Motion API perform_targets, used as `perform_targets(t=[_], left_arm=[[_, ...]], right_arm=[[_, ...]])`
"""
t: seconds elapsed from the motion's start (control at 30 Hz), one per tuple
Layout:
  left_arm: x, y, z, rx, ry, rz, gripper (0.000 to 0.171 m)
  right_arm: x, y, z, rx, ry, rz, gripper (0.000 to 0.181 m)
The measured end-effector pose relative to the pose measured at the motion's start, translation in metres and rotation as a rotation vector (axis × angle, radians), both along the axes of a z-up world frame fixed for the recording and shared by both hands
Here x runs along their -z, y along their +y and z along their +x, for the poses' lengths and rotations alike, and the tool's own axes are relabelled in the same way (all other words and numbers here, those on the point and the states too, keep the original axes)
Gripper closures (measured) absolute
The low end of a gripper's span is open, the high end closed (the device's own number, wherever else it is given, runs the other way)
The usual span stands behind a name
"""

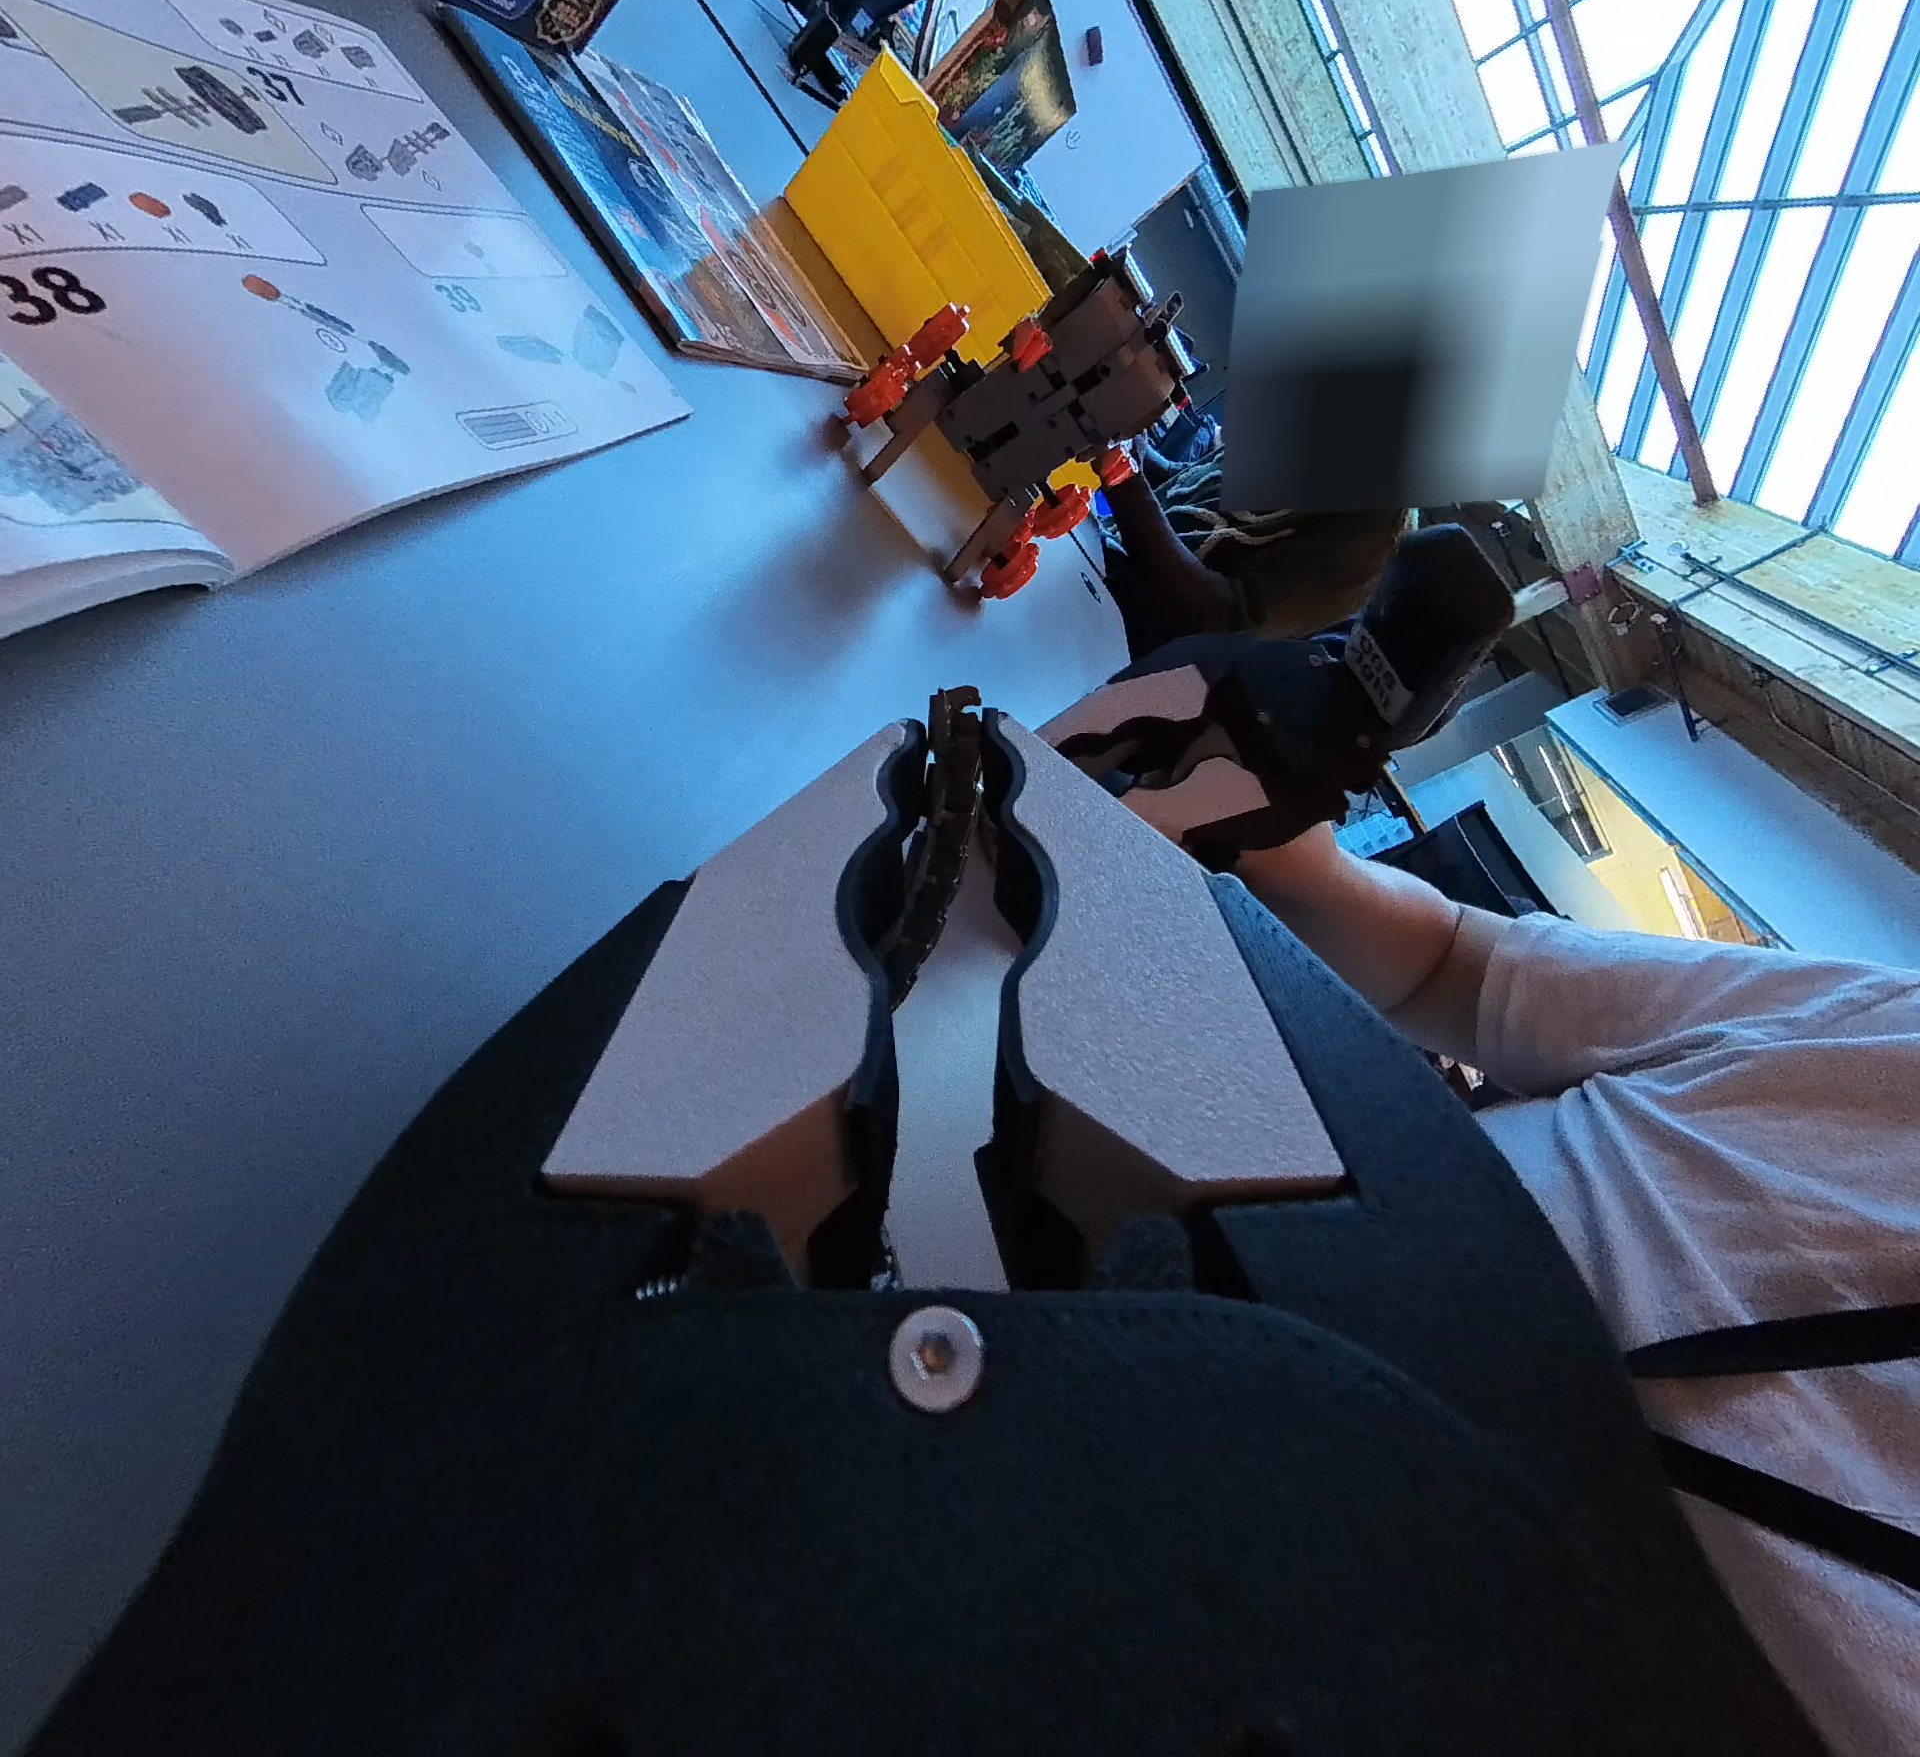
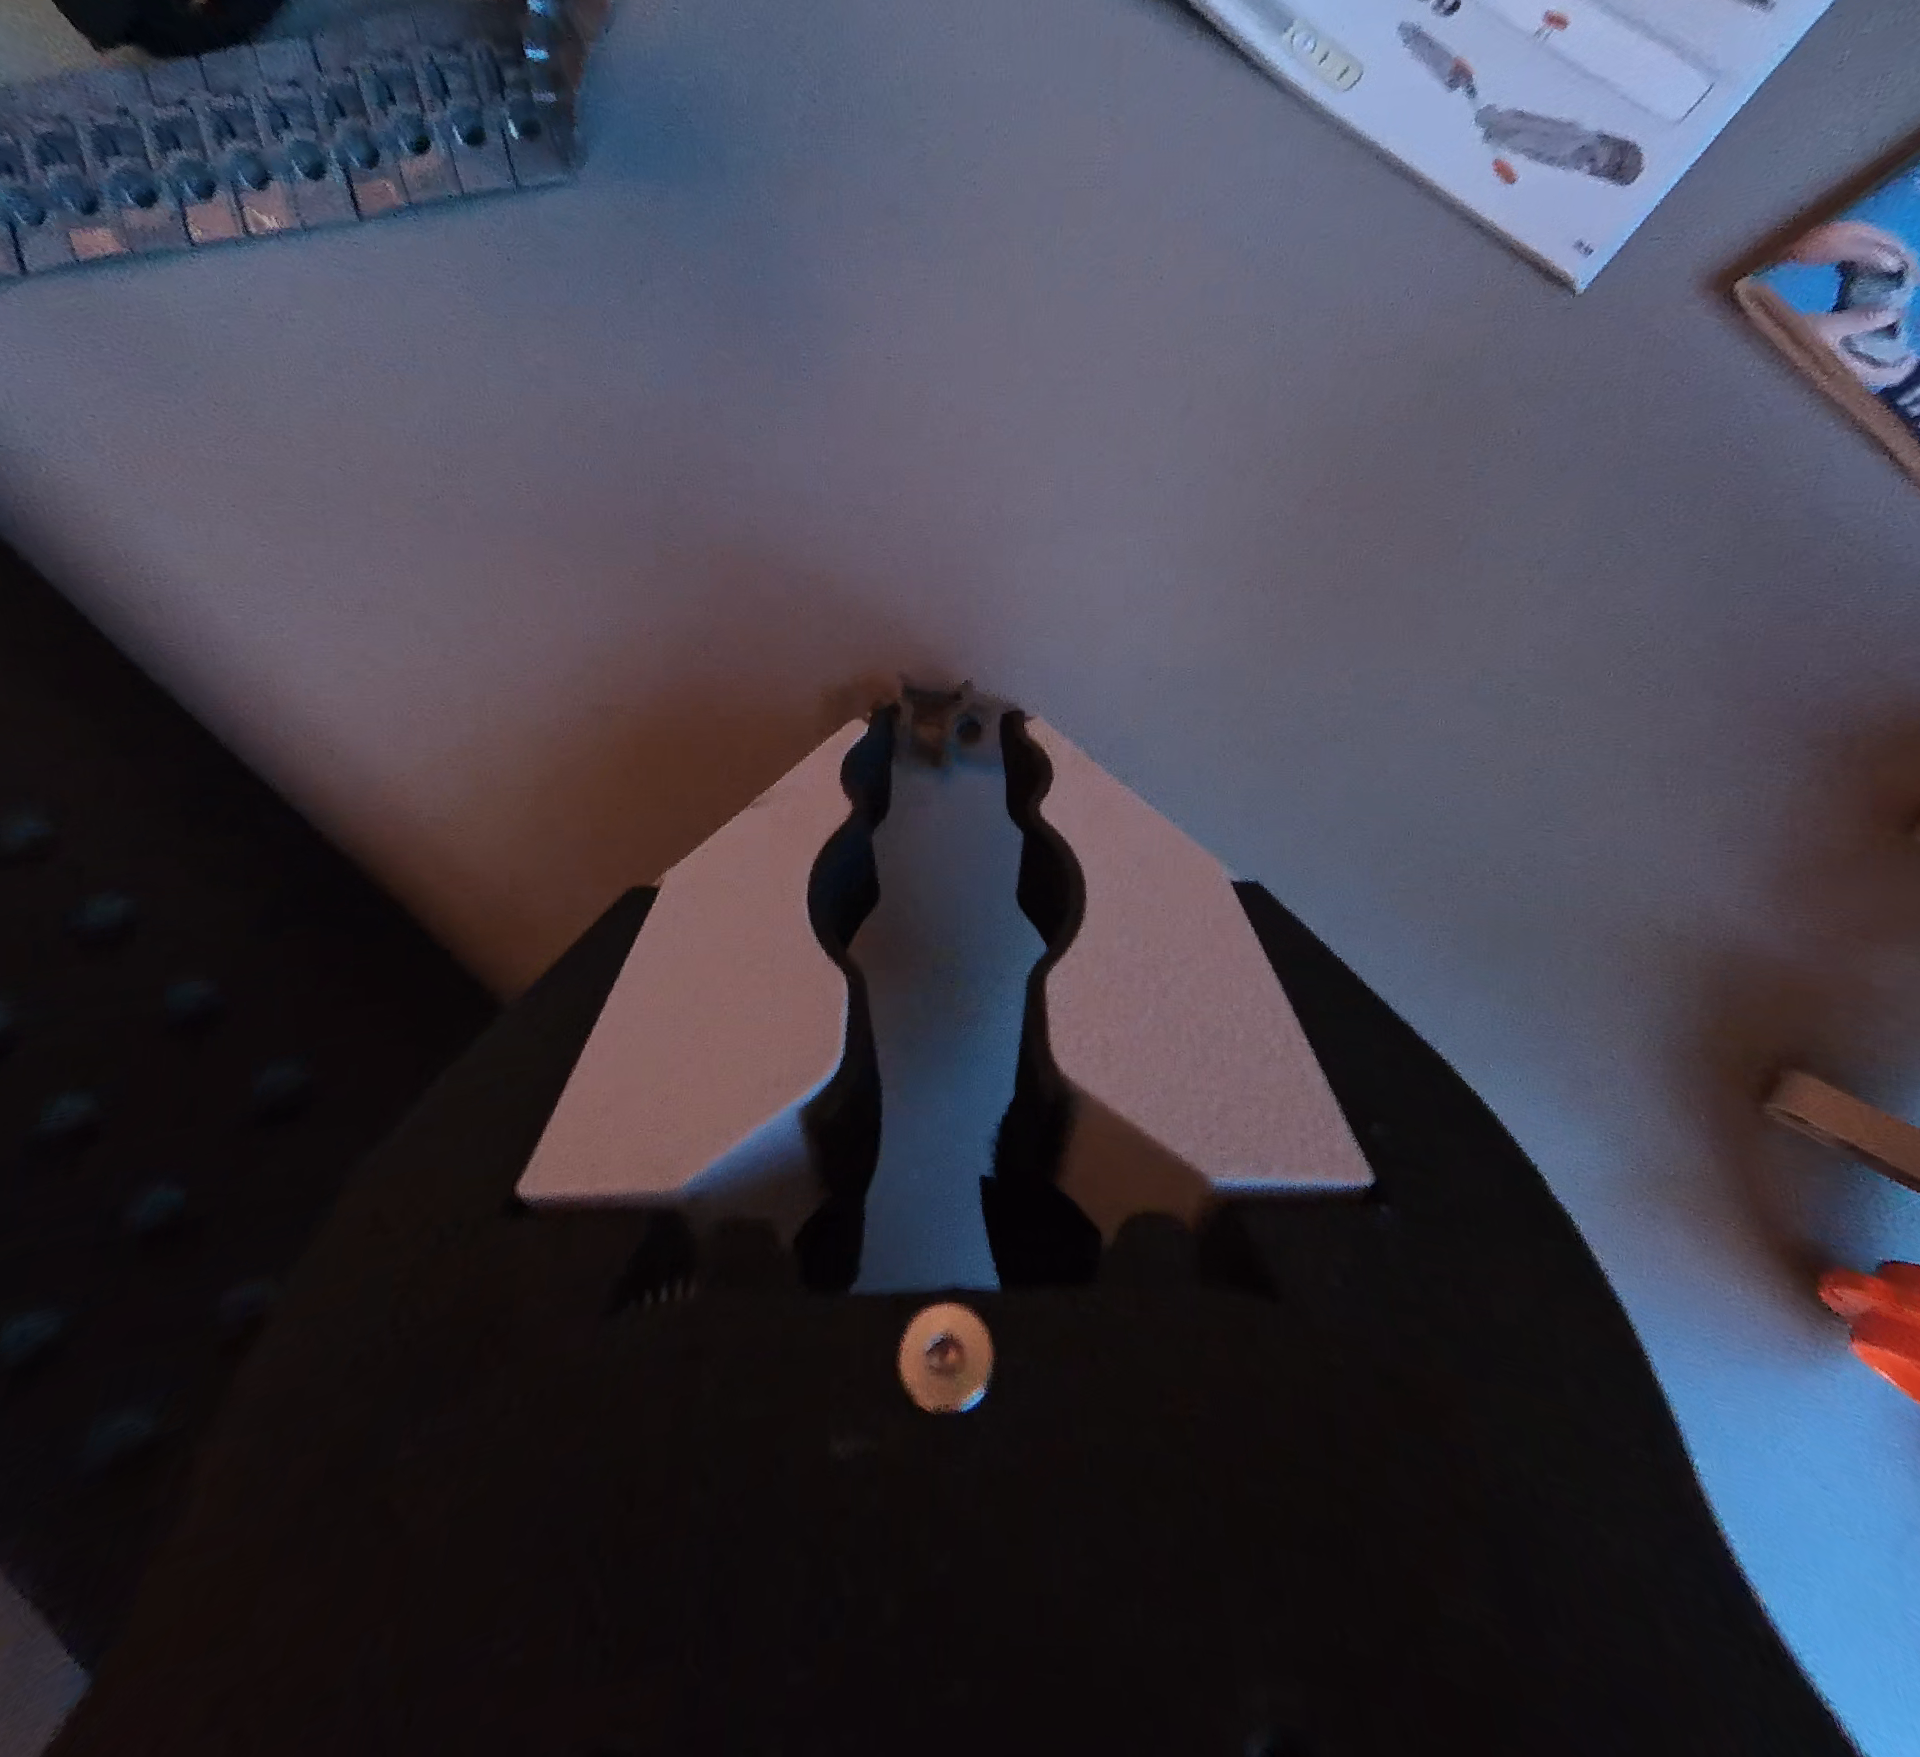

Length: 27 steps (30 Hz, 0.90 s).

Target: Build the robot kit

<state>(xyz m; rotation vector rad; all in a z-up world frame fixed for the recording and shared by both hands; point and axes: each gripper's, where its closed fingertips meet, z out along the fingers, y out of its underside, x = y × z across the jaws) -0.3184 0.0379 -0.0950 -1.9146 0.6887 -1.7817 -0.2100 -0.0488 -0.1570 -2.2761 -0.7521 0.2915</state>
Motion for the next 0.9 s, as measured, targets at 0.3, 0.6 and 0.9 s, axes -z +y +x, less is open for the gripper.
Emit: perform_targets(t=[0.3, 0.6, 0.9], left_arm=[[-0.001, -0.007, 0.004, 0.04, -0.01, 0.001, 0.163], [-0.005, -0.046, 0.028, 0.249, -0.06, -0.053, 0.162], [0.005, -0.071, 0.058, 0.38, -0.028, -0.128, 0.16]], right_arm=[[0.003, 0.001, -0.006, -0.09, -0.033, 0.0, 0.171], [-0.073, 0.007, -0.047, -0.634, -0.261, 0.392, 0.172], [-0.071, 0.016, -0.051, -0.983, -0.507, 0.324, 0.172]])
